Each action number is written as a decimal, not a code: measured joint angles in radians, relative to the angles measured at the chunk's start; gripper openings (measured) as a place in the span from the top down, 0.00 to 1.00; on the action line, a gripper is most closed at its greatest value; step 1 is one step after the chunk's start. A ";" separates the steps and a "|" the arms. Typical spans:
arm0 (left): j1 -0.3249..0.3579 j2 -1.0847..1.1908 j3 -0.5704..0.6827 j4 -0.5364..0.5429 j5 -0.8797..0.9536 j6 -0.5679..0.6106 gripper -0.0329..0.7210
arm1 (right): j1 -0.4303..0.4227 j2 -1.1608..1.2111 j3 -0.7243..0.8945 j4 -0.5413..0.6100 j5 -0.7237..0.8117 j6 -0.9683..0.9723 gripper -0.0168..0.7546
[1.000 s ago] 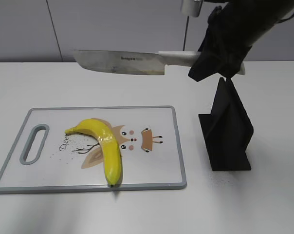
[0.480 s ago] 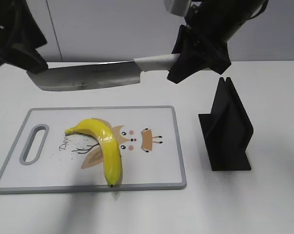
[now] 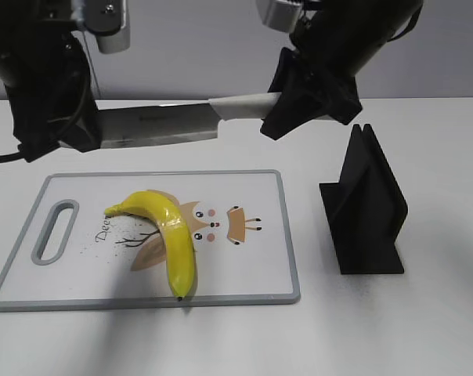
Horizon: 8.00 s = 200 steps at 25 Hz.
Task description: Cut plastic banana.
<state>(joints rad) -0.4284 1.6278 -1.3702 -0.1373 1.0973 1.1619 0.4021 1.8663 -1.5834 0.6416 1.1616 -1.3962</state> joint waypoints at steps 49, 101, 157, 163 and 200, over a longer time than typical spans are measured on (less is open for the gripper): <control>-0.001 0.202 0.218 -0.160 -0.319 -0.040 0.97 | 0.004 0.213 0.010 -0.130 -0.087 0.023 0.73; 0.038 -0.313 0.149 -0.038 -0.354 -0.245 0.15 | 0.005 0.053 0.010 -0.231 -0.030 0.196 0.73; 0.512 -1.632 0.803 0.110 0.067 -0.964 0.24 | 0.005 -0.605 0.583 -0.514 -0.352 1.634 0.73; 0.462 -1.633 0.855 0.057 0.030 -0.987 0.24 | 0.005 -0.664 0.589 -0.607 -0.356 1.780 0.73; 0.447 -1.633 0.879 0.108 -0.014 -1.045 0.29 | 0.005 -0.414 0.692 -0.656 -0.453 1.846 0.73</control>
<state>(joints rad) 0.0190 -0.0053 -0.4914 -0.0293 1.0833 0.1165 0.4074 1.4522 -0.8917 -0.0141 0.7086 0.4496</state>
